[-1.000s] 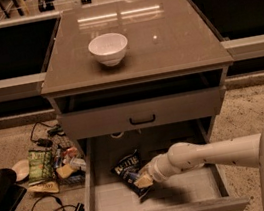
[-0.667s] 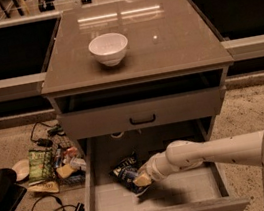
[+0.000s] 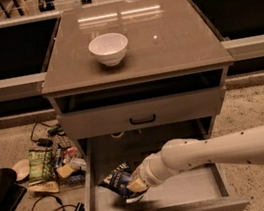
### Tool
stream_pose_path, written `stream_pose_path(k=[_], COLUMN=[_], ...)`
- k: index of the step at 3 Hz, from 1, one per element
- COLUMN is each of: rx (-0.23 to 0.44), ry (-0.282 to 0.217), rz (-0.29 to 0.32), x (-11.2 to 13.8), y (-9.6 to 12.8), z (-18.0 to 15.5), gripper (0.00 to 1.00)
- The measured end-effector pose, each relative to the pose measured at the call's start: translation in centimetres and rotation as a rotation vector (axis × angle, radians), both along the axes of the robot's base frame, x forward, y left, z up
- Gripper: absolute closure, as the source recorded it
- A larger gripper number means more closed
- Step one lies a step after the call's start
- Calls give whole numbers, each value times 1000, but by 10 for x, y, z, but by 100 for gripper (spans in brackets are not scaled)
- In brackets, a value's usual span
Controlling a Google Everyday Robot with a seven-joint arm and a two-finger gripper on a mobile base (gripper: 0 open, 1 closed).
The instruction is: Pick blue chip bag from middle drawer and place on counter
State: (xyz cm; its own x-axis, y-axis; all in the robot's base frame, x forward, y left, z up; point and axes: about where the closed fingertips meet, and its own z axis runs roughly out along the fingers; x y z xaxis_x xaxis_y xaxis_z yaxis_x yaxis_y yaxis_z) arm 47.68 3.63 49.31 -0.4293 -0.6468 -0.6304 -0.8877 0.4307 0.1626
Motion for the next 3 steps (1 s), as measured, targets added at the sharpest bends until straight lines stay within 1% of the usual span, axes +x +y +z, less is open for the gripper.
stream_pose_path(k=[1,2,3], rx=[-55,-83,-100], ry=[61,59,-13], rz=[-2,-57,-139], x=[-52,-66,-49], y=[3,-7,-35], z=[43,114,198], gripper=[100,100,100])
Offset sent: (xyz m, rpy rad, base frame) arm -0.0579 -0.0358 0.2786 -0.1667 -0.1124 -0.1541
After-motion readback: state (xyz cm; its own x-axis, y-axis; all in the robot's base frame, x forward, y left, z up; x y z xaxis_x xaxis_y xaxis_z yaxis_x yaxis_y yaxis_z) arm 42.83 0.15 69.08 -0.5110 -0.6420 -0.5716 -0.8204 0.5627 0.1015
